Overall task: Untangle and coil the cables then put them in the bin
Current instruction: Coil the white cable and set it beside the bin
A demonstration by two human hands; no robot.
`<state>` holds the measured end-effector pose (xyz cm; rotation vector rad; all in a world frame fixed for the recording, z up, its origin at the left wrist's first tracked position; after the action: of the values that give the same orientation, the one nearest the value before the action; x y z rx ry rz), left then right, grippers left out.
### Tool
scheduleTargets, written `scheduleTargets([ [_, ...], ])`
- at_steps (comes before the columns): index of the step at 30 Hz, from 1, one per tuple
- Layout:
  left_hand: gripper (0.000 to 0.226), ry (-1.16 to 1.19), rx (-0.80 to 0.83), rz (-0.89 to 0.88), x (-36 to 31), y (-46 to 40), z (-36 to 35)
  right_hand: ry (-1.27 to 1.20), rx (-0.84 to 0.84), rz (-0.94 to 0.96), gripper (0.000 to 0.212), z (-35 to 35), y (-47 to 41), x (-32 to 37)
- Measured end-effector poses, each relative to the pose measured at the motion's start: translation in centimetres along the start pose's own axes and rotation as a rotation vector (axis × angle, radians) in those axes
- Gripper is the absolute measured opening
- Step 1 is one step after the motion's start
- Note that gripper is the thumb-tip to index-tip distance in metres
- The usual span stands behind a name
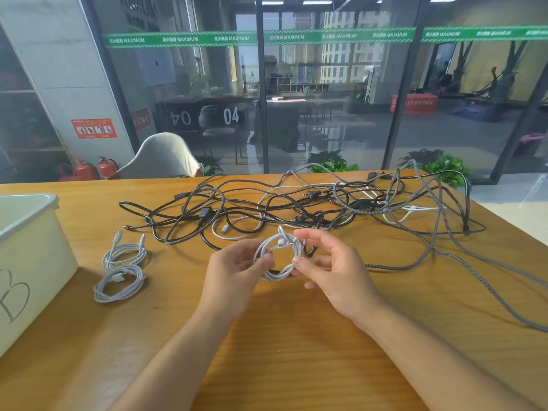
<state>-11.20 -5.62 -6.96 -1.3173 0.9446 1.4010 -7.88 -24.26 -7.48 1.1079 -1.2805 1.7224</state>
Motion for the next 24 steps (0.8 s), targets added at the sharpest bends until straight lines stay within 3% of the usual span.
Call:
scheduleTargets([
  [7,0.03,0.183,0.117,0.086,0.6,-0.4,0.0,0.096,0.04,0.019,0.04,0.0,0.1,0.0],
  [13,0.03,0.236,0.24,0.075,0.4,-0.2,-0.5,0.31,-0.05,0.22,0.027,0.8,-0.3,0.2],
  [21,0.03,0.053,0.255,-0.006,0.1,0.1,-0.6,0.378,-0.067,0.323,0.017,1.0,-0.3,0.2],
  [24,0.024,-0.023,0.248,-0.069,-0.1,0.1,-0.5,0.327,-0.07,0.274,0.012,0.5,-0.2,-0.3],
])
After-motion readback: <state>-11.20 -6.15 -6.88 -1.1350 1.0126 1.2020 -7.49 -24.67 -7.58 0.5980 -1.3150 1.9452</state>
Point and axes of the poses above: each hand's wrist, its own y-axis away from the middle knuckle, its own z-axis out of the back of the hand, x = y × z, the point moved 2 cm from there along -y, towards the middle knuckle, and after that the axes turned 6 degrees about z, right-handed, at the moved point
